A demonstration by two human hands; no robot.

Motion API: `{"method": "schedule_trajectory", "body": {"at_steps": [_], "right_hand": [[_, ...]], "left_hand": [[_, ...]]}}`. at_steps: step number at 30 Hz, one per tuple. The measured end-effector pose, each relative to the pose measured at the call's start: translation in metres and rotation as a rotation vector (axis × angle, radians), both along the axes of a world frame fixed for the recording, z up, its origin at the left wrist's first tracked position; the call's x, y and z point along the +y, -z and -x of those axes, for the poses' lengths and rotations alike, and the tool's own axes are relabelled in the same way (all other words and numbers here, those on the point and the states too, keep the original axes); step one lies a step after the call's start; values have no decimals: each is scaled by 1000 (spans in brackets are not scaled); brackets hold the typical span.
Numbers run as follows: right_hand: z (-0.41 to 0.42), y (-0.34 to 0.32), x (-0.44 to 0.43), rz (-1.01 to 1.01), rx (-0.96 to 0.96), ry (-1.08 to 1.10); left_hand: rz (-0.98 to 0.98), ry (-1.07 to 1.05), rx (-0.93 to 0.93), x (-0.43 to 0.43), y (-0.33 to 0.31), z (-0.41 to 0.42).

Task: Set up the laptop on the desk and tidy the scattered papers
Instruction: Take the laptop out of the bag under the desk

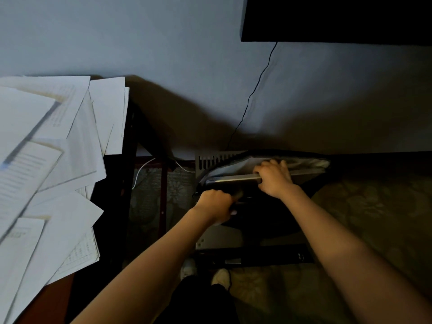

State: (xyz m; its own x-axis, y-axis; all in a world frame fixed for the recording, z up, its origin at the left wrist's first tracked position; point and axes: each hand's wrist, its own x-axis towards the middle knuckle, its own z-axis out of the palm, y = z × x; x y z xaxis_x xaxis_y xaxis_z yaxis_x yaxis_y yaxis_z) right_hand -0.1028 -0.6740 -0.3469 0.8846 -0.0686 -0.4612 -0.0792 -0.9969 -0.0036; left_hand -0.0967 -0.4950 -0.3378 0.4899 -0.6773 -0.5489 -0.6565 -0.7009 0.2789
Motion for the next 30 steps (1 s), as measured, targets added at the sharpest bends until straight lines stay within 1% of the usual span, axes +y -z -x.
{"method": "schedule_trajectory", "body": {"at_steps": [2, 9, 11, 14, 17, 21, 25, 30], "right_hand": [[3, 4, 1, 41, 8, -63], [11, 4, 2, -105, 62, 42], [15, 3, 2, -93, 84, 0], [25, 2, 6, -16, 96, -130], [29, -9, 7, 16, 66, -193], [28, -31, 6, 16, 3, -213], [30, -55, 0, -66, -33, -193], [25, -86, -9, -137, -82, -162]], "left_hand": [[5, -7, 5, 1, 3, 2], [-14, -24, 11, -3, 5, 2], [-21, -35, 39, -3, 7, 3], [-37, -28, 94, -4, 8, 7], [-33, -20, 107, -5, 5, 8], [-10, -22, 136, -6, -6, 7], [14, -36, 225, -5, -13, 9], [-22, -71, 279, -3, -11, 13]]}}
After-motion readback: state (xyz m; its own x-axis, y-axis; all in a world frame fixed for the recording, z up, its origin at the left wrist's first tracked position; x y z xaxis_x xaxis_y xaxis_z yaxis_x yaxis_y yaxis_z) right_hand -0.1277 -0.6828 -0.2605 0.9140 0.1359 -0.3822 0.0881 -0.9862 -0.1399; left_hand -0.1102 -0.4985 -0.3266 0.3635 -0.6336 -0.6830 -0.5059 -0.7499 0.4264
